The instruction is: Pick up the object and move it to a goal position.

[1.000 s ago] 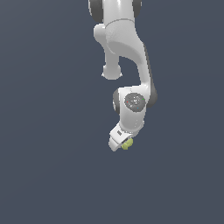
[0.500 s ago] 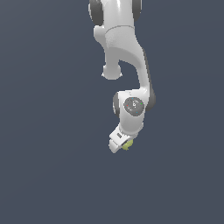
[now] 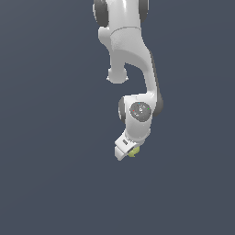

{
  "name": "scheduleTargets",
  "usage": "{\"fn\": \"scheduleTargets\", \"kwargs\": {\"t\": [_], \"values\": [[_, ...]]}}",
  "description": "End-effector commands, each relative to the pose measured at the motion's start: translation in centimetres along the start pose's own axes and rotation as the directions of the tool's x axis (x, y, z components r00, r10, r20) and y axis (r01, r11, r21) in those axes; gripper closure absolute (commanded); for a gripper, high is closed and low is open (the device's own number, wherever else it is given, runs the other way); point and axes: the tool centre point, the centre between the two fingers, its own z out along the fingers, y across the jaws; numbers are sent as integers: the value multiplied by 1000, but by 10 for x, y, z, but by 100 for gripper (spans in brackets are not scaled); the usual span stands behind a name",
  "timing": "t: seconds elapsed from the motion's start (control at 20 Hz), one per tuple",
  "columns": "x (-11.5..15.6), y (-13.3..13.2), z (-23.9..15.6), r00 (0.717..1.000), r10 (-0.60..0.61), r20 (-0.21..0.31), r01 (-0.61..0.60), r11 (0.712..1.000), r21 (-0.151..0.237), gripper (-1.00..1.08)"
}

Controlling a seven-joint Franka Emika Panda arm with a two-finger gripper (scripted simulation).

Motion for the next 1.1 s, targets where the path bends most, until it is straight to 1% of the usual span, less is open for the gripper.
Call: {"fn": "scheduleTargets", "kwargs": {"t": [0.0, 0.25, 0.5, 0.75, 1.05], "values": [[-1, 0, -1, 1000, 0, 0, 0, 1000, 0, 108], [-8, -2, -9, 1000, 0, 0, 0, 1000, 0, 108], [-21, -5, -26, 1000, 0, 0, 0, 1000, -1, 108], [-42, -10, -51, 1000, 0, 0, 0, 1000, -1, 108], [-74, -18, -91, 1000, 0, 1, 0, 1000, -1, 108]]}}
